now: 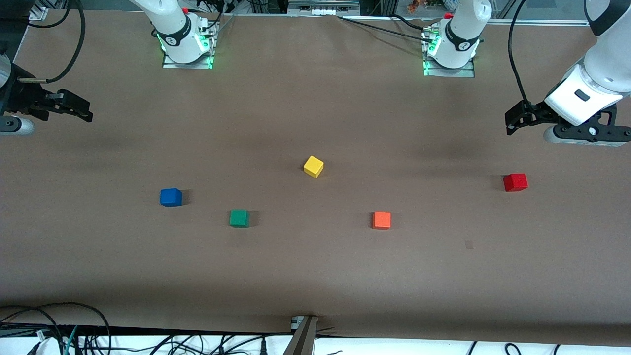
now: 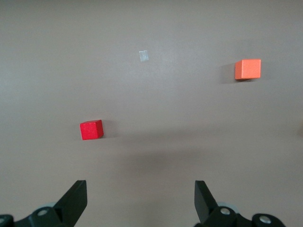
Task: Pass red block to right arm, stack on blue
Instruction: 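Move the left gripper down toward the red cube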
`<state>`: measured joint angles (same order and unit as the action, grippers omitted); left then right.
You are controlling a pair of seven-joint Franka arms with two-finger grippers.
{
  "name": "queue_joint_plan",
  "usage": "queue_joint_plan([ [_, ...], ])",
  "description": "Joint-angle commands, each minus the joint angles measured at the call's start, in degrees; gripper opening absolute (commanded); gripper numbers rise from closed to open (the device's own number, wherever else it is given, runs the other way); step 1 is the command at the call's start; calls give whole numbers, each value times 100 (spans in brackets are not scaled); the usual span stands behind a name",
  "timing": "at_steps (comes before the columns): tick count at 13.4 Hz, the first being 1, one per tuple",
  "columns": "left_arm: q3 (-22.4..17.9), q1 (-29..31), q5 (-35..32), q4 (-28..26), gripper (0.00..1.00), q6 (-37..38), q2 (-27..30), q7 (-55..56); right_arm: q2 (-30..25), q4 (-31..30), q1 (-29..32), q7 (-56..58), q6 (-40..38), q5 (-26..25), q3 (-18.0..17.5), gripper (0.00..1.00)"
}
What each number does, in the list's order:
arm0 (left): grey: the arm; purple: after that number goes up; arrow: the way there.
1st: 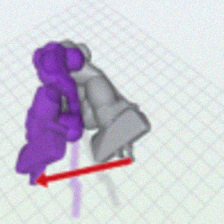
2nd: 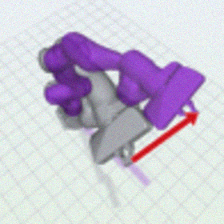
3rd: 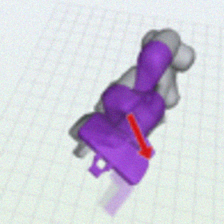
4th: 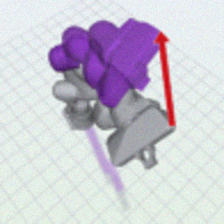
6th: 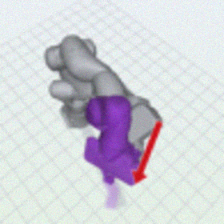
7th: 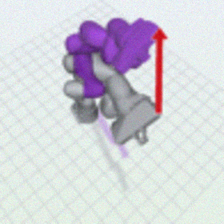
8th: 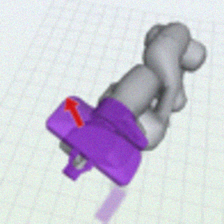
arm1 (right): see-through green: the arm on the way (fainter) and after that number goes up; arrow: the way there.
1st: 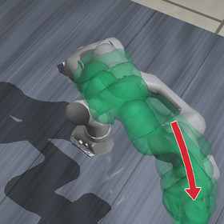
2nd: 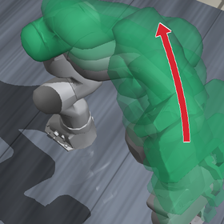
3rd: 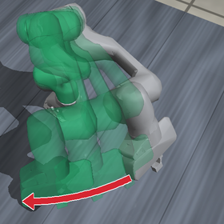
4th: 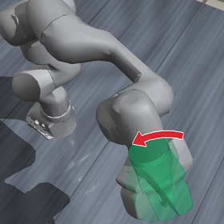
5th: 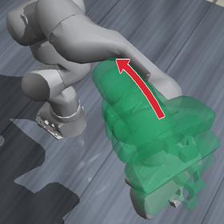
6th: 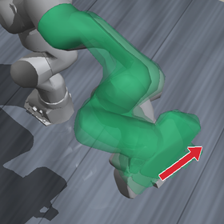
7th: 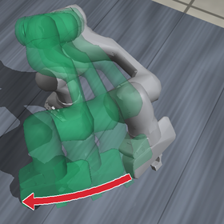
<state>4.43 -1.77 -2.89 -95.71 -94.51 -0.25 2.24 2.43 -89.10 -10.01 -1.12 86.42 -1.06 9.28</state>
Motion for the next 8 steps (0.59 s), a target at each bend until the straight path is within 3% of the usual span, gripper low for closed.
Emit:
queue_joint_plan([
  [1, 6, 37, 104, 123, 100, 99, -27, -119, 30, 86, 17, -11, -20, -88, -14, 100],
  [8, 23, 37, 104, 123, 100, 143, -27, -119, 30, 86, 17, -11, -20, -88, -14, 100],
])
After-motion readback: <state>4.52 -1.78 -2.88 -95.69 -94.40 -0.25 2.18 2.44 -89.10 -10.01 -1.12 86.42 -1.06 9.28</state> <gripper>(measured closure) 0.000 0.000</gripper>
